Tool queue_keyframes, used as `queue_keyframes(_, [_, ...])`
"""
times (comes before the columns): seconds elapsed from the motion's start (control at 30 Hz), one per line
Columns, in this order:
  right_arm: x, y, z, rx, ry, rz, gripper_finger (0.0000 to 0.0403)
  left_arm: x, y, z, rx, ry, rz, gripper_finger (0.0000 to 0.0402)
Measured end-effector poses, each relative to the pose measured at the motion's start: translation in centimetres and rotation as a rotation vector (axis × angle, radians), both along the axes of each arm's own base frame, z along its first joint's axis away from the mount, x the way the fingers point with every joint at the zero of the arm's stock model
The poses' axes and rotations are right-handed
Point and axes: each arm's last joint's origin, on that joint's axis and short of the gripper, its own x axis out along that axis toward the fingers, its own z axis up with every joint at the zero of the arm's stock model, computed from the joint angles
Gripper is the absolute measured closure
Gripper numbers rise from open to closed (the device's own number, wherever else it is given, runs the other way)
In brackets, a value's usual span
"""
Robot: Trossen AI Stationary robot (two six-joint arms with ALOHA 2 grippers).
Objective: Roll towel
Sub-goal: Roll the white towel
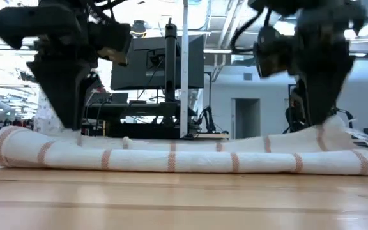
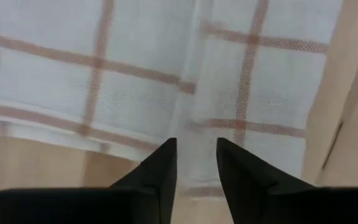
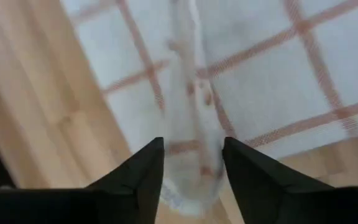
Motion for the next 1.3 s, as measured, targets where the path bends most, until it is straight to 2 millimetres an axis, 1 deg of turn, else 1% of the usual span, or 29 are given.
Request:
queue_keyframes(0.17, [-1.0, -0.9, 3.0, 0.021, -0.109, -0.016, 0.0223, 0.7, -0.1, 1.4, 0.027, -0.038, -0.017, 0.0306])
queue_keyframes(0.27, [-1.4, -0.4, 3.9, 0.017, -0.160, 0.005, 0.0226, 0.9, -0.3, 1.5, 0.019, -0.065, -0.019, 0.0306])
queue_keyframes(0.33, [-1.5, 0.5, 4.1, -0.031, -0.203, 0.041, 0.0229, 0.9, -0.6, 1.2, 0.011, -0.091, -0.027, 0.0306])
queue_keyframes(0.43, [-1.5, 2.5, 3.5, -0.133, -0.244, 0.116, 0.0234, 0.8, -1.4, 0.6, -0.007, -0.132, -0.044, 0.0306])
queue_keyframes(0.5, [-1.6, 4.0, 2.5, -0.187, -0.228, 0.151, 0.0237, 0.6, -1.8, 0.2, -0.016, -0.143, -0.049, 0.0306])
queue_keyframes(0.57, [-1.5, 5.3, 1.4, -0.204, -0.217, 0.172, 0.0238, 0.7, -2.2, 0.1, -0.031, -0.176, -0.053, 0.0306])
queue_keyframes(0.63, [-1.2, 6.3, 0.4, -0.207, -0.216, 0.193, 0.0238, 0.9, -2.2, 0.2, -0.041, -0.200, -0.051, 0.0306])
queue_keyframes(0.73, [-0.8, 6.8, -0.8, -0.214, -0.197, 0.204, 0.0231, 1.5, -2.0, 0.4, -0.030, -0.258, -0.049, 0.0306])
queue_keyframes(0.83, [-0.7, 6.6, -0.9, -0.222, -0.194, 0.209, 0.0214, 1.9, -1.1, 0.4, -0.035, -0.251, -0.046, 0.0301])
queue_keyframes(0.93, [-1.0, 6.1, 0.0, -0.225, -0.207, 0.211, 0.0186, 2.0, -0.2, 0.8, -0.026, -0.190, -0.094, 0.0281])
queue_keyframes(1.03, [-1.3, 5.8, 1.8, -0.217, -0.277, 0.231, 0.0156, 2.1, -0.1, 2.4, 0.001, -0.146, -0.149, 0.0249])
queue_keyframes(1.13, [-1.5, 6.3, 3.7, -0.238, -0.359, 0.304, 0.0136, 2.2, -1.1, 4.6, 0.023, -0.143, -0.216, 0.0218])
queue_keyframes(1.23, [-1.8, 7.7, 4.9, -0.292, -0.427, 0.366, 0.0133, 1.8, -2.8, 6.2, 0.091, -0.175, -0.284, 0.0200])
queue_keyframes(1.3, [-2.0, 8.9, 5.3, -0.339, -0.458, 0.390, 0.0133, 1.2, -4.0, 6.7, 0.158, -0.186, -0.324, 0.0197])
